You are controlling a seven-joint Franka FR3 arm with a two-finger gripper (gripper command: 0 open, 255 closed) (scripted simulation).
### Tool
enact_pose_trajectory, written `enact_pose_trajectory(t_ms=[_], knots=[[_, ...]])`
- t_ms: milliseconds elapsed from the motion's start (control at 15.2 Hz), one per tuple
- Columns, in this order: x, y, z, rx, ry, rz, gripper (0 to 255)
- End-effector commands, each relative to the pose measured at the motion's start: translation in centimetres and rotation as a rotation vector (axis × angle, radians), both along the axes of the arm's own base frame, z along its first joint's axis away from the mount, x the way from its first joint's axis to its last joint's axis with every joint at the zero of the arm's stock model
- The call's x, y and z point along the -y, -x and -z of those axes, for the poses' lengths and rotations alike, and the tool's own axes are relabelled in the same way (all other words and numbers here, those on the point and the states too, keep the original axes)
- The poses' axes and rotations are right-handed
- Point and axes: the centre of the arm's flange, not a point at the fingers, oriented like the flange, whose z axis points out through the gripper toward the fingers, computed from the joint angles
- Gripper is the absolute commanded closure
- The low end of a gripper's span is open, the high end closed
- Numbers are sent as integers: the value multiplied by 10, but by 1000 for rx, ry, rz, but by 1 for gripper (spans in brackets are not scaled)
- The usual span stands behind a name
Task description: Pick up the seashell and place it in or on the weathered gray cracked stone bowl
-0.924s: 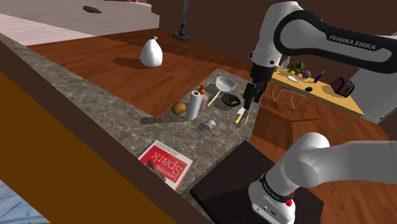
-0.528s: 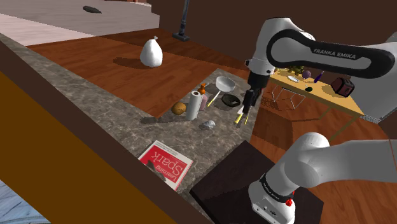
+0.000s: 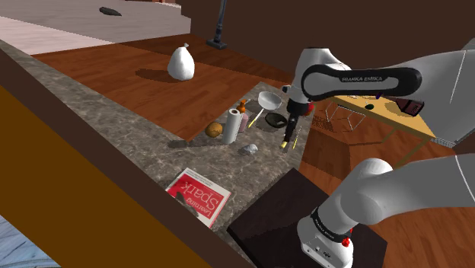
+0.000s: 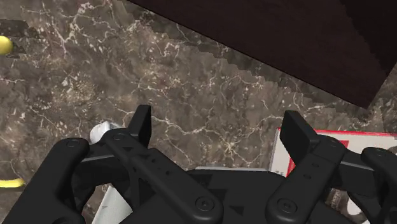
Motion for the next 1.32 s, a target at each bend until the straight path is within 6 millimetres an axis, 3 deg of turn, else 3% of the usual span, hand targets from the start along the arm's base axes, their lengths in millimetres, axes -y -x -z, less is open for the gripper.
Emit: enact_pose_trajectory(t_ms=[0,660,1254], knots=[[12,-9,22,11,-3,-63,0],[60,-70,121,55,-21,-353,0],[84,-138,209,93,-37,-614,0]])
